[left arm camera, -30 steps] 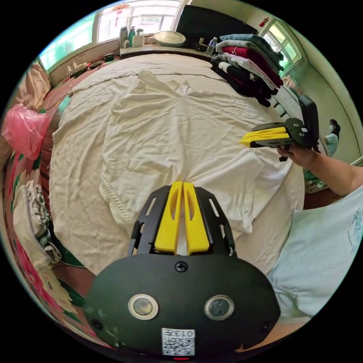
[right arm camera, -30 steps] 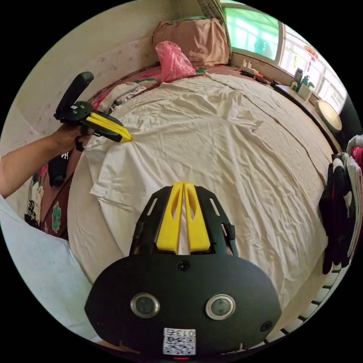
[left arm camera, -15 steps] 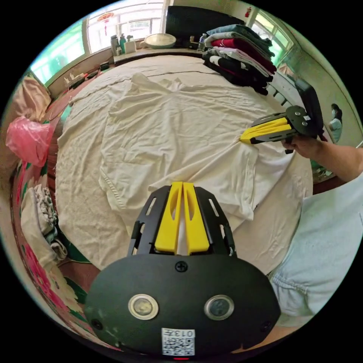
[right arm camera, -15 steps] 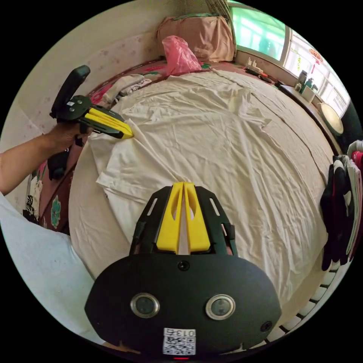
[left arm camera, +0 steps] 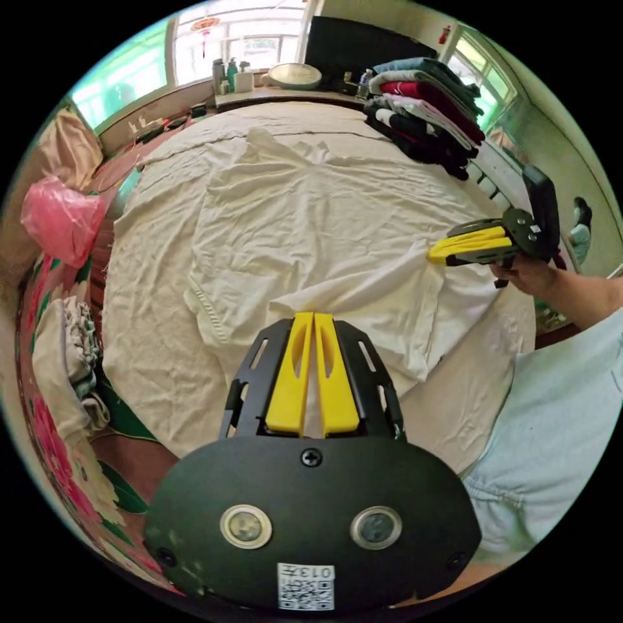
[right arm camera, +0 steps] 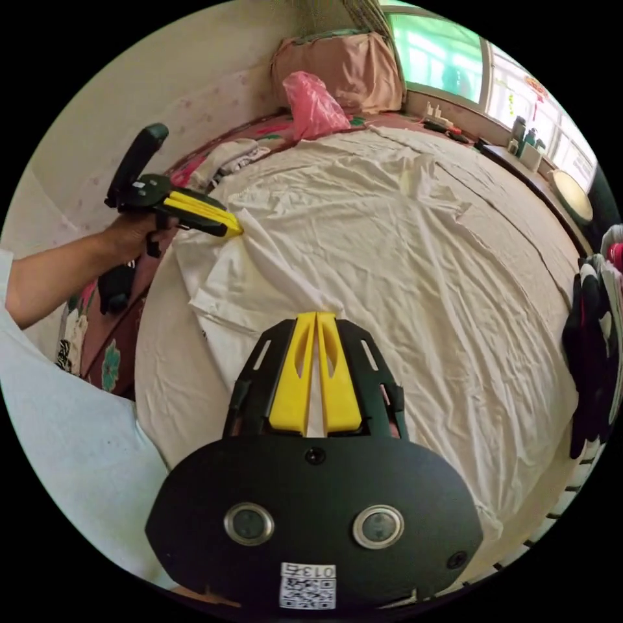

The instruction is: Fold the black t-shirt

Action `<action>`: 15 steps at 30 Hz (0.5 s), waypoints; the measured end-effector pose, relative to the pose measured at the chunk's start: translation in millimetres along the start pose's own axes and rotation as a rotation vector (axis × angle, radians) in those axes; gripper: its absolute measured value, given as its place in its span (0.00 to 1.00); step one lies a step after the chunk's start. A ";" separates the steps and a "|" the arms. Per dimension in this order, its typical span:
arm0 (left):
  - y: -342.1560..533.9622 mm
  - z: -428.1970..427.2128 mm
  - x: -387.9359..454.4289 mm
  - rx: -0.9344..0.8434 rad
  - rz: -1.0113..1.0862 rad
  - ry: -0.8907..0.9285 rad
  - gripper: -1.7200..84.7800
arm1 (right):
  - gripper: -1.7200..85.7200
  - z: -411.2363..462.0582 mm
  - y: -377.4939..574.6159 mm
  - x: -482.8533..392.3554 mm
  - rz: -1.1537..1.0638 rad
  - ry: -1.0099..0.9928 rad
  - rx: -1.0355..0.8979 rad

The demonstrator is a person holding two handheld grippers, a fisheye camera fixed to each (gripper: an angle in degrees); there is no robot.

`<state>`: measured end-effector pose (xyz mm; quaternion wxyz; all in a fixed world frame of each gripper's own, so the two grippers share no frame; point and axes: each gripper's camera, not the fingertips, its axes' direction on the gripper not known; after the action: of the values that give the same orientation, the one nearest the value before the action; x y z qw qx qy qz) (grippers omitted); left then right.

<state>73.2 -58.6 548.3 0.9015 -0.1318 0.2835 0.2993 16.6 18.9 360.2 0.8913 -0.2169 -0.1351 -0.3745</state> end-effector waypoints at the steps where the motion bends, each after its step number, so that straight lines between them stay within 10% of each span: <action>1: -0.1 -3.2 -6.0 0.016 -0.020 0.023 0.02 | 0.02 -13.6 2.7 9.4 0.018 -0.010 0.027; 15: -185.9 -7.6 -91.8 0.031 -0.005 -0.032 0.15 | 0.09 -150.6 71.7 256.2 0.515 0.339 0.014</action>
<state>123.6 -250.5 609.0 0.9086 -0.1136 0.2735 0.2944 255.5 -165.8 312.1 0.9682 -0.1724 0.0725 -0.1662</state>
